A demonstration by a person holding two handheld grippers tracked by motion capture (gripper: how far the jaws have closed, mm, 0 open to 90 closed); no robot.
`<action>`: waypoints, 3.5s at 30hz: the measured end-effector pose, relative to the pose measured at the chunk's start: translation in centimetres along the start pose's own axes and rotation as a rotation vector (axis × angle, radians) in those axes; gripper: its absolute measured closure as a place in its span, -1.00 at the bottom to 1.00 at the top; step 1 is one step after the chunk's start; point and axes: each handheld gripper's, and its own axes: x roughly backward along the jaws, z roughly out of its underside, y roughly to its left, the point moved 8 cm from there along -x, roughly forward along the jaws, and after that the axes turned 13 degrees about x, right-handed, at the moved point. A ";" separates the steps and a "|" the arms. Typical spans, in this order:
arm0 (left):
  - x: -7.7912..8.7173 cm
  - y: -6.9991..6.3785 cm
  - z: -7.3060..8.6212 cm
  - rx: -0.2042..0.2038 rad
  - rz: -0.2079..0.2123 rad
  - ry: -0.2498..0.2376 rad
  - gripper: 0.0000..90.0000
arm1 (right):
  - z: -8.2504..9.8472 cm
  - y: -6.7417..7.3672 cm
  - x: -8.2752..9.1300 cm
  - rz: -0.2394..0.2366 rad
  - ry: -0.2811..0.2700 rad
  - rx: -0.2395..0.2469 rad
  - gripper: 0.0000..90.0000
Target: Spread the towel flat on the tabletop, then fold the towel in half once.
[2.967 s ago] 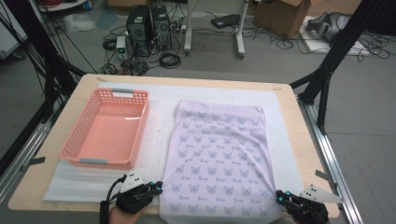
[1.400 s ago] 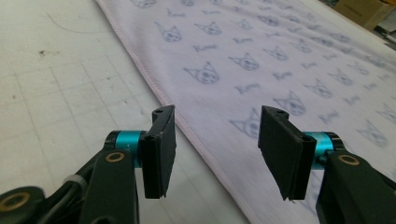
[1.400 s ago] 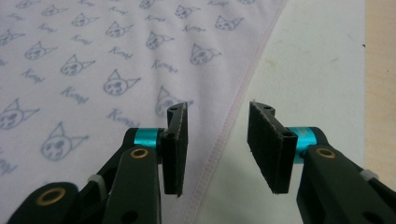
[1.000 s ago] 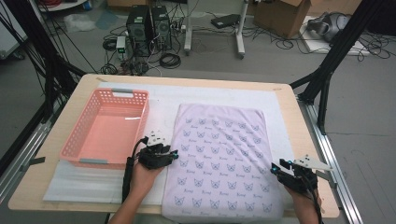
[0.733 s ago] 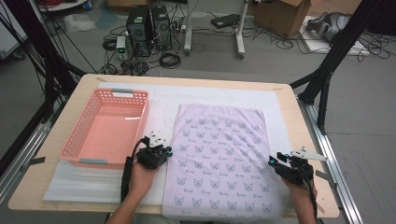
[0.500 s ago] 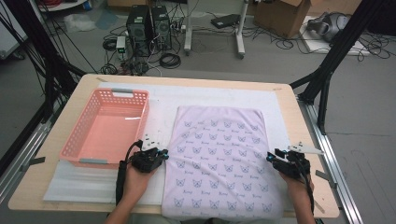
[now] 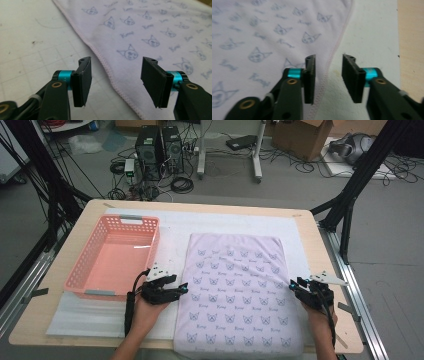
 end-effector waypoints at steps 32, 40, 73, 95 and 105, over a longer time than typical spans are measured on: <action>0.6 -1.7 -1.9 -0.027 0.129 -0.125 -0.63 | -1.3 2.0 2.5 -0.152 -0.162 0.119 -0.56; 0.6 -1.6 -2.1 -0.016 0.125 -0.120 -0.63 | -1.3 2.0 2.9 -0.155 -0.162 0.105 -0.56; -3.9 0.4 -4.3 0.060 0.019 -0.008 -0.60 | -2.1 0.3 -0.9 -0.189 -0.089 0.031 -0.57; -7.3 4.4 -5.7 0.078 -0.219 0.103 -0.26 | -2.8 -3.0 -5.6 -0.137 0.103 -0.040 -0.31; -8.2 4.9 -5.8 0.023 -0.277 0.084 -0.11 | -3.3 -3.0 -8.3 -0.077 0.208 -0.011 -0.23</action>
